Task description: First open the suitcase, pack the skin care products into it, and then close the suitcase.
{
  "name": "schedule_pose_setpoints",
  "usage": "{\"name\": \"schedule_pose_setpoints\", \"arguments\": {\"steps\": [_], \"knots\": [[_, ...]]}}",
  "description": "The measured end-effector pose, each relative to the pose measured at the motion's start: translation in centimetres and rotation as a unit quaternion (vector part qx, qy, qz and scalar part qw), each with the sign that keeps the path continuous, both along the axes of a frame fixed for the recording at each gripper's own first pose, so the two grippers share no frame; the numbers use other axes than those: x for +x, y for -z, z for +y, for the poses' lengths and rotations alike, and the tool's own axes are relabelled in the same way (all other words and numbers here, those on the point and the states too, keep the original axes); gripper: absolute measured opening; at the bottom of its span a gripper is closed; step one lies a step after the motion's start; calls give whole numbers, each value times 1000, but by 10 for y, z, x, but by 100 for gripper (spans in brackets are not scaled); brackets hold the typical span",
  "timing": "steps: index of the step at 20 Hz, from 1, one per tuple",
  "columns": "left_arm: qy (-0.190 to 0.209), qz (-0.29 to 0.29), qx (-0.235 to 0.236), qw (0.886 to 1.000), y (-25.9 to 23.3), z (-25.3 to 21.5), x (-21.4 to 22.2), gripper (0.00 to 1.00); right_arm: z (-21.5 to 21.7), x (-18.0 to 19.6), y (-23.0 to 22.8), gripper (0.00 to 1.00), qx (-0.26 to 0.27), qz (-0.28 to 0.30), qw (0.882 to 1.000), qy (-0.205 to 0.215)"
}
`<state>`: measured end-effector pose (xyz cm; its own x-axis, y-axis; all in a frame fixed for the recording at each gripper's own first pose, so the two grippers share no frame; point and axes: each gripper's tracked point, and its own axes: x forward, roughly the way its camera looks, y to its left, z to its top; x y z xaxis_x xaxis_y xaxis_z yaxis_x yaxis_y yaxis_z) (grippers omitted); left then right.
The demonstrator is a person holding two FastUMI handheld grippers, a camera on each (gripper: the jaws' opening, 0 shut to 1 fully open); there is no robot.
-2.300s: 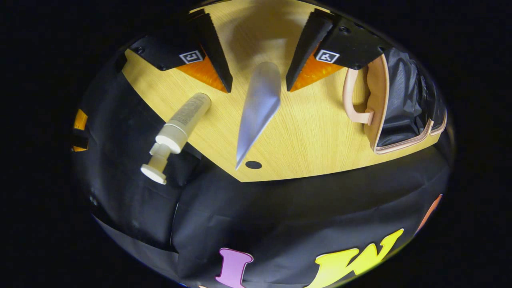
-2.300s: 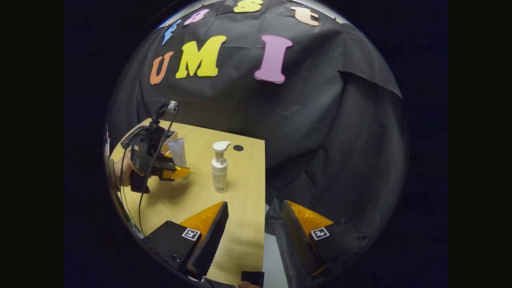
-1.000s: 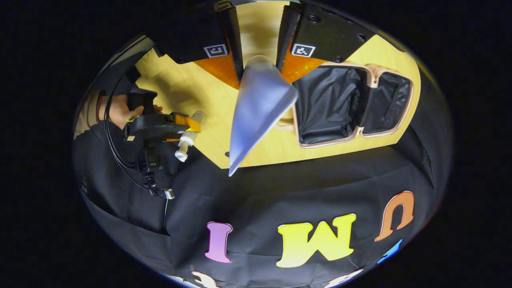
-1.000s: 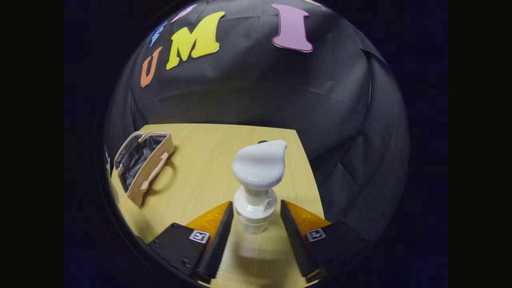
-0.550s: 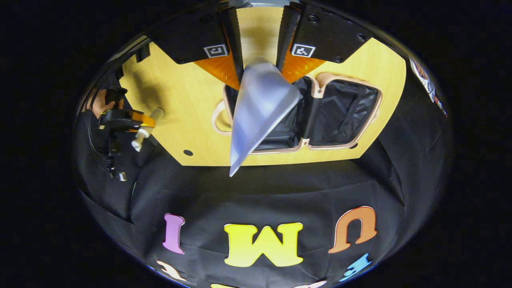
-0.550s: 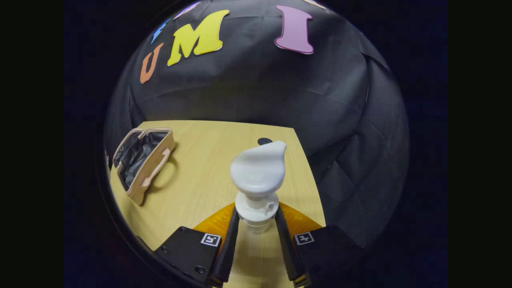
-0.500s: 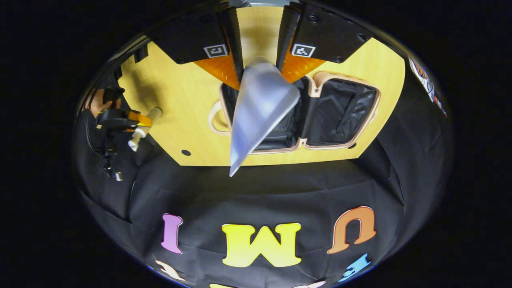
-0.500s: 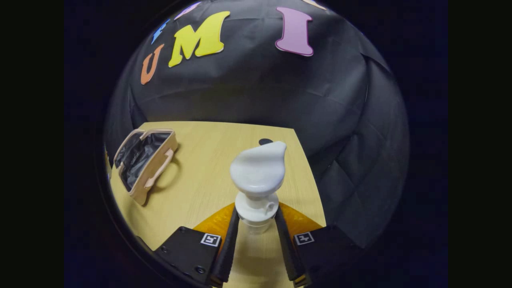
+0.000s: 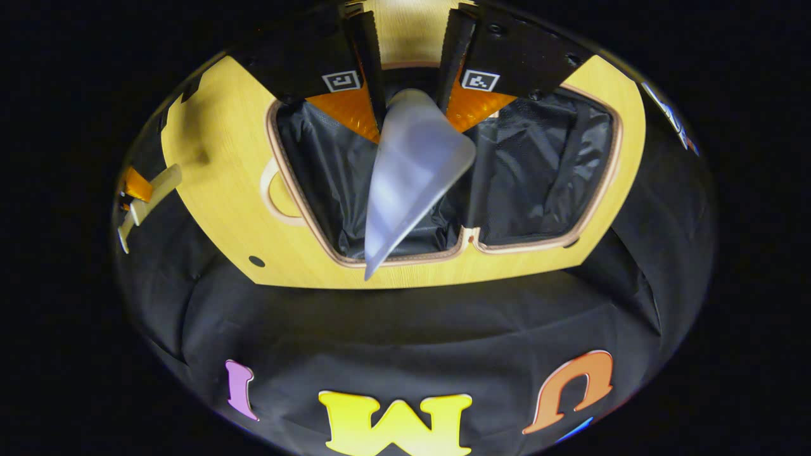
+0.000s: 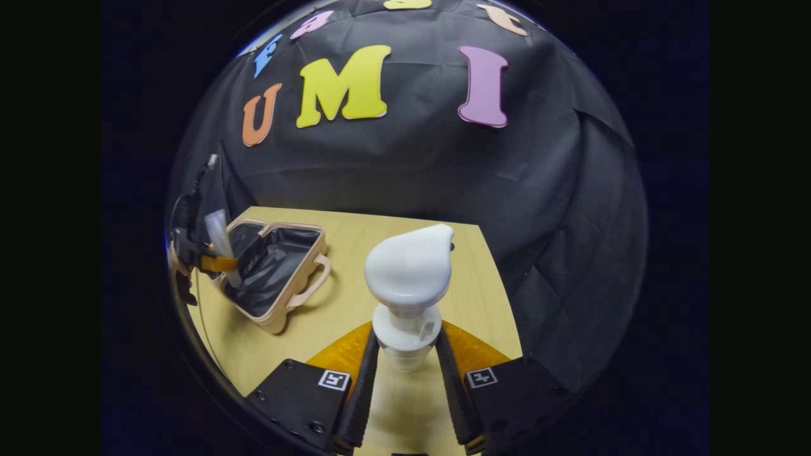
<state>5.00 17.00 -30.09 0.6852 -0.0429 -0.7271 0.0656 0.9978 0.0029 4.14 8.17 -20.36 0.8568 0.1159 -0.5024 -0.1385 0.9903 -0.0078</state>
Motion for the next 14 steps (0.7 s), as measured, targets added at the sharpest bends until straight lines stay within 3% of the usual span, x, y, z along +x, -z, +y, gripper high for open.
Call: {"name": "schedule_pose_setpoints", "arguments": {"steps": [4,7,11,14], "knots": [[-1,81,-3,997,44,4,-5,43,7,-12,-1,49,-6,13,1000,14],[18,92,15,995,43,4,1,44,8,-20,4,49,-14,33,999,22],[17,92,21,995,46,3,17,43,15,-23,5,49,-4,40,998,38],[13,107,21,994,56,5,21,44,29,-25,6,49,-7,48,998,28]]}}
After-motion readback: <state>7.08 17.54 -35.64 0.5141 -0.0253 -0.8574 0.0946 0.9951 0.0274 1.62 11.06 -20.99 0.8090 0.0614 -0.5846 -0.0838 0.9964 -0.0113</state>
